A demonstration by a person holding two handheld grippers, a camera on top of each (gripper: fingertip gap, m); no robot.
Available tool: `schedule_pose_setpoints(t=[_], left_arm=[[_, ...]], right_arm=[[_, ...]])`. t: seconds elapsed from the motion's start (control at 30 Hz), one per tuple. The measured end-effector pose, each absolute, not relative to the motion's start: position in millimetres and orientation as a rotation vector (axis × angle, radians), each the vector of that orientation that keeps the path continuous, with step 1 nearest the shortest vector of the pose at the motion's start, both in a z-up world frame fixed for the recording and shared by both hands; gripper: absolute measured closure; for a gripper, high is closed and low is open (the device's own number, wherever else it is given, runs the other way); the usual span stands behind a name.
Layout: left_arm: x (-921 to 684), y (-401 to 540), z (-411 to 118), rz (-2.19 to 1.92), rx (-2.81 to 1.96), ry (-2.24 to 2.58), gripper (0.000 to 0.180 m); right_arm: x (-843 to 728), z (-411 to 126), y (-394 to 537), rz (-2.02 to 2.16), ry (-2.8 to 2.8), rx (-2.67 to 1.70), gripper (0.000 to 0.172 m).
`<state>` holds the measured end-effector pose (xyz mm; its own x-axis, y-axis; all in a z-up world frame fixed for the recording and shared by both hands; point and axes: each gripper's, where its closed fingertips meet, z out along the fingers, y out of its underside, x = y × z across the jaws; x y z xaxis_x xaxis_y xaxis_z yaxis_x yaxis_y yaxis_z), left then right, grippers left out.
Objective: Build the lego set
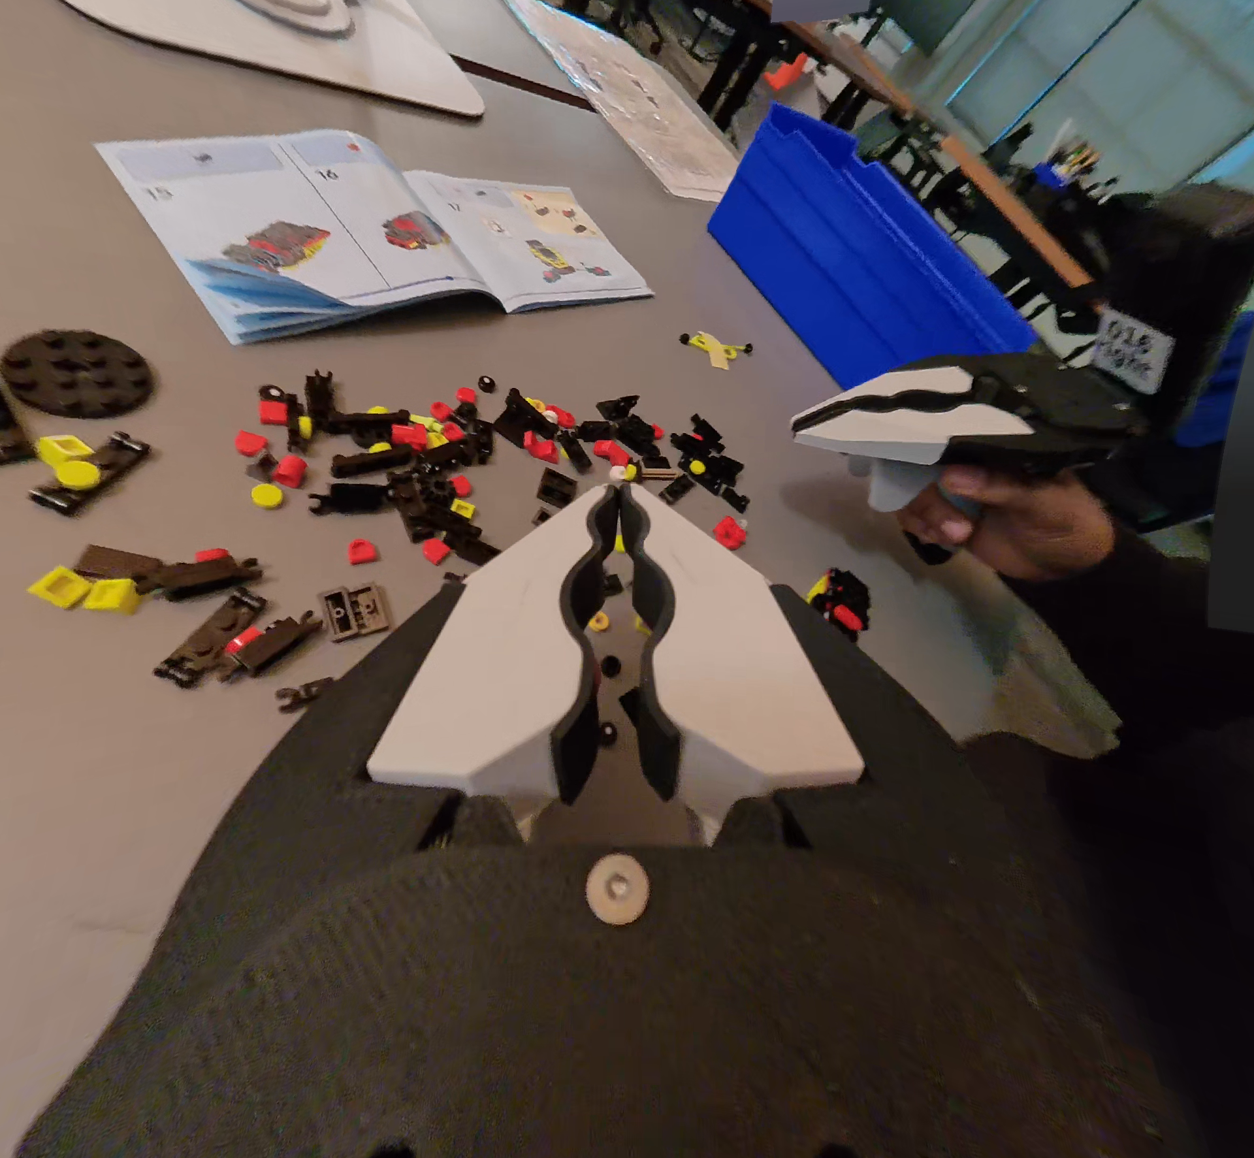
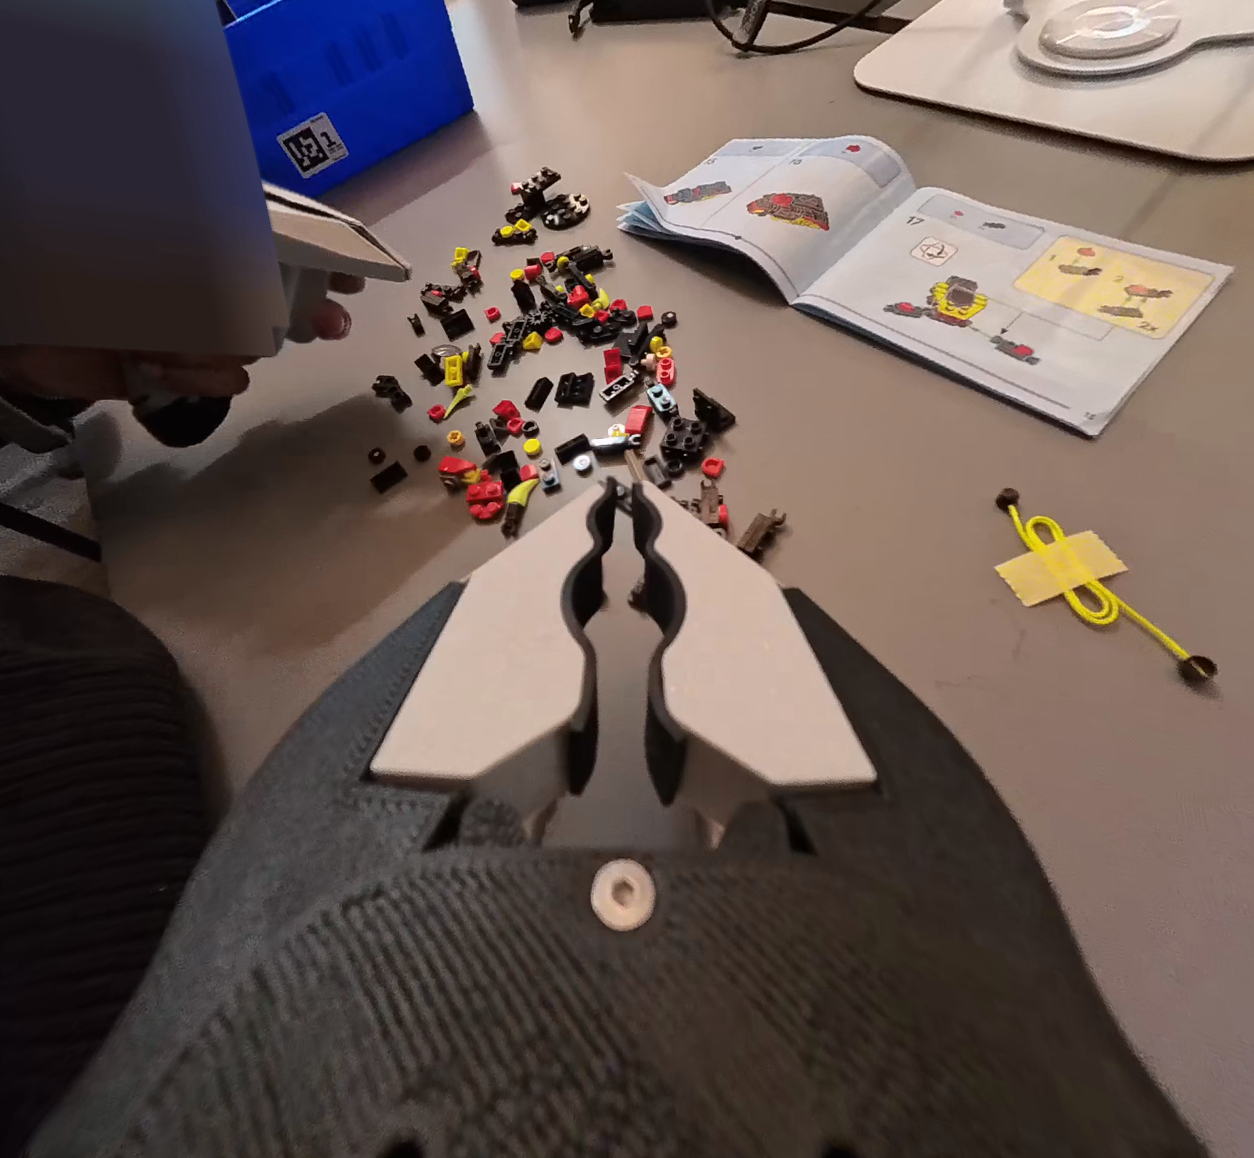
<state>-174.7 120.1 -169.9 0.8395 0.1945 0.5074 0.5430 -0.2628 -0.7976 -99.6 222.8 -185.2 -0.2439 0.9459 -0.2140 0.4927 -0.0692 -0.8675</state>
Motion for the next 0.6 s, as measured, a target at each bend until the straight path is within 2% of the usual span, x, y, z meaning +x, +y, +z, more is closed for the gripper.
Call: schedule_pose_setpoints(t=[0.6], left_arm=[[-168, 129, -181, -0.397, -1.892, -0.493, 0.180]], right_arm=[[-107, -190, 228, 1.440, -1.679, -1.636, 0.162]])
